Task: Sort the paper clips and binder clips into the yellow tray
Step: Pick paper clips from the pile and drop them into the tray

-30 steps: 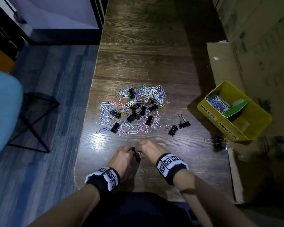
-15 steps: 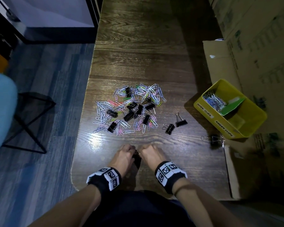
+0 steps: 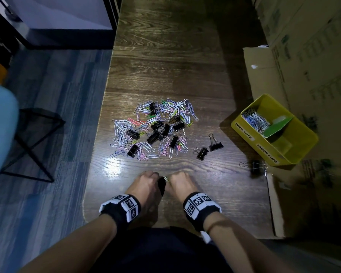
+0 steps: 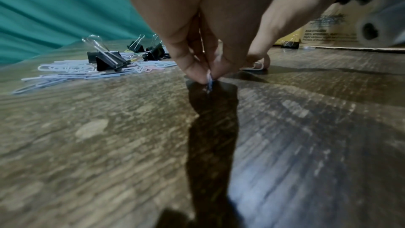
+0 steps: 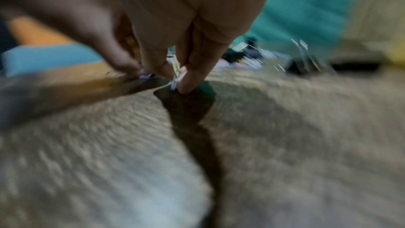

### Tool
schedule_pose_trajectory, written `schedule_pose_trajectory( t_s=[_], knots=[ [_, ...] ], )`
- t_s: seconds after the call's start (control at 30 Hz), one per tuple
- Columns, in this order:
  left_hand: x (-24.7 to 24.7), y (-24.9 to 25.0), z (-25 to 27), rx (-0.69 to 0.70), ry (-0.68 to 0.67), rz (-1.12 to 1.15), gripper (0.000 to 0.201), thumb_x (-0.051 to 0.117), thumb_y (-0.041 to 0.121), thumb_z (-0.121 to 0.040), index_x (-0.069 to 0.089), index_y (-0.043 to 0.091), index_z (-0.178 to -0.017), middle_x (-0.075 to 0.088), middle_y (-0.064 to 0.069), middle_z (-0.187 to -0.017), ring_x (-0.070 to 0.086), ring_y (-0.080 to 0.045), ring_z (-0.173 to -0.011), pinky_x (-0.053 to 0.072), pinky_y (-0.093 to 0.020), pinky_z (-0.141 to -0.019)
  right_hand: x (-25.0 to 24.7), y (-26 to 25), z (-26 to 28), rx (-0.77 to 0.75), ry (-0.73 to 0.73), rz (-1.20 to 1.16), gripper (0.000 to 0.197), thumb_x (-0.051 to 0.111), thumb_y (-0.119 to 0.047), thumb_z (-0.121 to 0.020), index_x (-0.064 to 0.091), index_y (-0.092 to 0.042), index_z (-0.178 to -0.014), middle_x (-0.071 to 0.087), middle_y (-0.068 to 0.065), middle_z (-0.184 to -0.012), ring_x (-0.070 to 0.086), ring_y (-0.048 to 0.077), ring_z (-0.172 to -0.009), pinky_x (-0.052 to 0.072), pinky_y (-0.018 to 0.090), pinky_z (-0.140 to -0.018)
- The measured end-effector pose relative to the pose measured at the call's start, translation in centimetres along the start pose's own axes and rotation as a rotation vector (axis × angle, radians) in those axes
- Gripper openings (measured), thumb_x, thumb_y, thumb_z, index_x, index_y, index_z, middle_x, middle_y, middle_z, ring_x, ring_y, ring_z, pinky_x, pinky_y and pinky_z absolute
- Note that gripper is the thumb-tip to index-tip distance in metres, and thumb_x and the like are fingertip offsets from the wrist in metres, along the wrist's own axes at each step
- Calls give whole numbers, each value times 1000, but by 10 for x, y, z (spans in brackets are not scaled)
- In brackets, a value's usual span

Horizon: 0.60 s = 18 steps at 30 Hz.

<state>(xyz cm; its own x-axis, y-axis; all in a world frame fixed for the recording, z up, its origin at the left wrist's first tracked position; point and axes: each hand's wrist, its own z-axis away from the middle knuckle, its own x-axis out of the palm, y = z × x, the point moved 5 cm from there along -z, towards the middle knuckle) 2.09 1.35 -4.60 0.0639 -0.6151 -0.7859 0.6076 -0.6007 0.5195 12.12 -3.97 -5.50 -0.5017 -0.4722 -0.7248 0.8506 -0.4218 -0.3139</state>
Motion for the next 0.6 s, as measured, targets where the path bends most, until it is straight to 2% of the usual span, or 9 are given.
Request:
schedule_pose_trajectory(
  t_s=[0.07, 0.13, 0.17, 0.23, 0.27, 0.33, 0.4, 0.47, 0.6],
  knots=[
    [-1, -9, -3, -105, 26, 63, 17, 54, 12, -77, 66, 8, -88, 64, -7, -84, 59, -21, -70, 43, -20, -63, 0, 10, -3, 70, 30, -137, 24, 52, -27, -86, 68, -9, -89, 65, 15, -84, 64, 29, -76, 54, 32, -69],
    [0, -22, -5, -229, 38, 147, 17, 62, 7, -76, 67, 14, -90, 67, -3, -84, 60, -17, -71, 48, -22, -67, 5, 24, -5, 147, 19, -347, 17, 61, -25, -83, 70, -11, -79, 63, 9, -75, 58, 21, -62, 50, 24, -57],
    [0, -28, -6, -294, 42, 227, 18, 65, 6, -73, 67, 17, -87, 68, -1, -80, 62, -16, -70, 52, -24, -69, 7, 31, -6, 173, 12, -479, 13, 65, -22, -80, 71, -11, -75, 64, 9, -70, 56, 18, -59, 52, 26, -56],
    [-1, -36, -10, -430, 18, 482, 20, 69, -1, -69, 67, 15, -81, 68, -1, -75, 63, -15, -68, 55, -28, -72, 6, 45, -5, 215, 32, -736, 11, 70, -15, -77, 70, -13, -67, 68, 8, -64, 61, 16, -55, 59, 38, -67],
    [-3, -39, -13, -496, -1, 635, 22, 70, -7, -68, 67, 12, -80, 68, -5, -76, 63, -17, -68, 56, -29, -72, 1, 50, -2, 229, 59, -839, 10, 71, -11, -78, 71, -12, -68, 68, 8, -63, 63, 13, -52, 57, 41, -69],
    [-6, -39, -21, -581, -26, 888, 24, 65, -16, -70, 66, 6, -81, 68, -12, -78, 64, -19, -65, 56, -32, -67, -16, 60, 6, 242, 144, -979, 5, 71, -5, -79, 72, -3, -75, 66, 9, -63, 62, 7, -47, 52, 36, -61],
    [-17, -29, -35, -593, -34, 1028, 24, 61, -17, -74, 65, 4, -84, 67, -12, -80, 65, -17, -65, 55, -31, -62, -40, 69, 16, 233, 239, -1078, 3, 71, -3, -79, 72, -1, -77, 68, 8, -64, 62, 7, -46, 46, 25, -52],
    [-33, -10, -57, -554, -31, 1081, 24, 60, -14, -76, 66, 7, -86, 67, -8, -82, 64, -17, -71, 53, -30, -65, -67, 82, 27, 217, 318, -1187, 8, 68, 3, -79, 72, -3, -76, 68, 8, -65, 61, 8, -45, 44, 18, -46],
    [-66, 57, -118, -396, -41, 1130, 24, 59, -12, -79, 67, 10, -84, 69, -1, -74, 63, -13, -67, 52, -23, -62, -131, 115, 46, 181, 523, -1254, 24, 66, 6, -80, 70, -14, -67, 69, 4, -64, 62, 10, -46, 53, 21, -54]
  ],
)
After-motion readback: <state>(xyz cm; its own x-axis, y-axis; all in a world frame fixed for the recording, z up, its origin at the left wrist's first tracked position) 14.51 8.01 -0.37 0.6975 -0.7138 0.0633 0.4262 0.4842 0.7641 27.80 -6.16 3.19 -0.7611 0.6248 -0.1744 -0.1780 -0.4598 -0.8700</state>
